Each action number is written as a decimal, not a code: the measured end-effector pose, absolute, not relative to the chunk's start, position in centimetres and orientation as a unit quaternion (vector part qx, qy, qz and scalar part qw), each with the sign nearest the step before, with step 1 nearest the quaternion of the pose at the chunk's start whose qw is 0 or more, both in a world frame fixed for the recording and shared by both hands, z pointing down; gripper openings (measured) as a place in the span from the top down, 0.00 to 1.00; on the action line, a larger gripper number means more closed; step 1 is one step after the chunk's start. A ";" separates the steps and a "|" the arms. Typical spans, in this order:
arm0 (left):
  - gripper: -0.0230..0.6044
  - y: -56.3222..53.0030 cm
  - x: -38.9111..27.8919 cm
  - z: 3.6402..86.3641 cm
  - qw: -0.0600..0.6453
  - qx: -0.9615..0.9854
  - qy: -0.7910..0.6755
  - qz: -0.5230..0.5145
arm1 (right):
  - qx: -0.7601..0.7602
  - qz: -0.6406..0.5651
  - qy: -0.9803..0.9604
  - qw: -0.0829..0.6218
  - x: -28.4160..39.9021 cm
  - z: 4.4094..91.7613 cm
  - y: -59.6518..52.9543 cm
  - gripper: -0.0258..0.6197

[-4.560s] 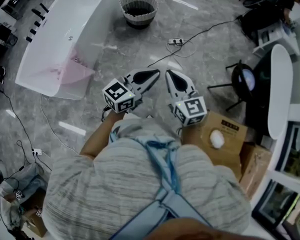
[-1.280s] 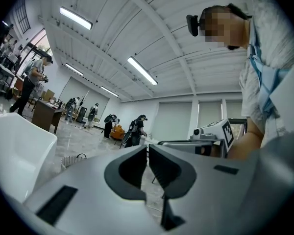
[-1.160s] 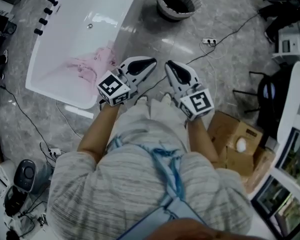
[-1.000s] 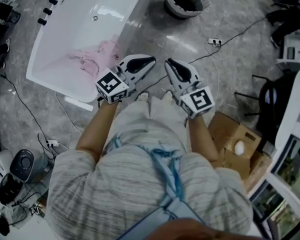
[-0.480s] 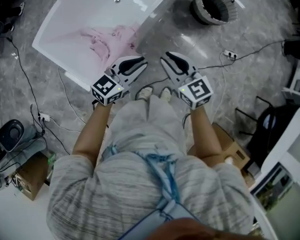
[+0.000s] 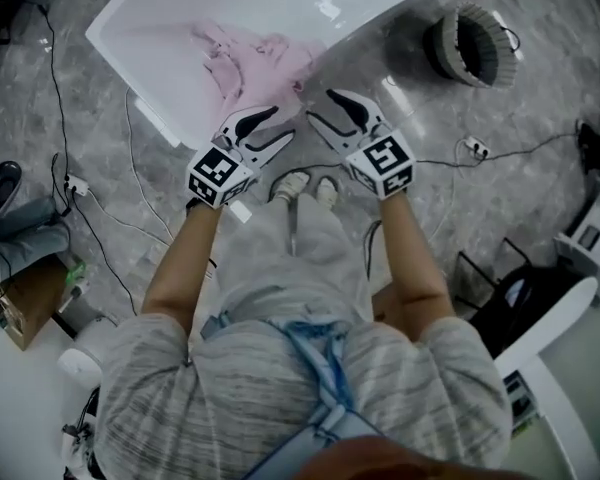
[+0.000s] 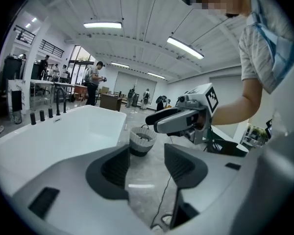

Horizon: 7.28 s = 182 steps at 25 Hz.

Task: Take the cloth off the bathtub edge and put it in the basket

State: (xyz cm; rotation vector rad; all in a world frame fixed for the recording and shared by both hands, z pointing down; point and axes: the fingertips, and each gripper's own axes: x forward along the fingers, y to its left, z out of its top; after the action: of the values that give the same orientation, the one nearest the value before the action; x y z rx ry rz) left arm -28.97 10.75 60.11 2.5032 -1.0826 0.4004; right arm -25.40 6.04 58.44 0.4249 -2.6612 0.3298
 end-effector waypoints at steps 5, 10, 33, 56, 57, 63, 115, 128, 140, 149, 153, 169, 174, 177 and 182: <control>0.53 9.4 -31.9 65.2 0.204 0.868 -0.408 0.195 | 0.090 0.092 -0.952 0.279 -28.4 63.9 4.7 0.56; 0.42 8.7 -34.8 70.5 0.226 0.841 -0.419 0.257 | 0.061 0.096 -0.935 0.335 -30.4 69.3 2.8 0.44; 0.38 8.6 -40.0 91.8 0.325 0.756 -0.325 0.466 | -0.195 -0.100 -0.766 0.604 -33.7 88.2 -2.2 0.43; 0.39 6.7 -38.1 96.4 0.390 0.747 -0.334 0.423 | -0.299 -0.256 -0.685 0.613 -35.4 95.3 -0.8 0.54; 0.41 6.4 -38.1 96.2 0.383 0.751 -0.339 0.418 | -0.299 -0.257 -0.688 0.609 -35.6 95.2 -0.6 0.54; 0.52 5.1 -37.9 94.6 0.356 0.768 -0.361 0.391 | -0.299 -0.203 -0.739 0.569 -36.5 93.0 1.2 0.56; 0.90 1.0 -35.3 57.4 0.226 0.820 -0.481 0.215 | 0.093 0.039 -0.952 0.289 -35.2 56.2 -1.8 0.92; 0.90 0.2 -32.4 45.1 0.143 0.862 -0.450 0.183 | 0.177 0.007 -0.960 0.215 -31.8 43.4 -2.3 0.92; 0.90 0.5 -25.7 36.4 0.093 0.907 -0.381 0.151 | 0.278 -0.019 -0.947 0.157 -24.6 34.1 -1.6 0.92; 0.90 0.0 -18.7 33.0 0.050 0.944 -0.291 0.151 | 0.375 -0.023 -0.917 0.136 -17.2 30.6 -1.6 0.92; 0.90 0.2 -14.8 32.0 0.035 0.957 -0.245 0.149 | 0.421 -0.026 -0.897 0.128 -13.1 29.6 -1.2 0.92; 0.90 2.3 -4.5 31.8 0.023 0.980 -0.137 0.142 | 0.521 -0.019 -0.844 0.128 -2.6 29.2 1.3 0.92; 0.90 2.0 -3.0 31.8 0.022 0.983 -0.115 0.141 | 0.540 -0.016 -0.831 0.131 -1.0 29.3 1.1 0.92; 0.90 2.2 -1.7 32.1 0.022 0.984 -0.103 0.142 | 0.550 -0.010 -0.824 0.132 0.4 29.6 1.3 0.92; 0.90 1.5 0.7 32.6 0.025 0.985 -0.091 0.146 | 0.562 -0.001 -0.817 0.128 2.8 30.2 0.7 0.92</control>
State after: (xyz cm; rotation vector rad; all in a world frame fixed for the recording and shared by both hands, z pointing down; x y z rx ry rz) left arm 0.68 1.54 32.64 3.0451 -0.2815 0.4506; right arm 2.81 0.70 30.22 1.6332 -2.3772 -0.0023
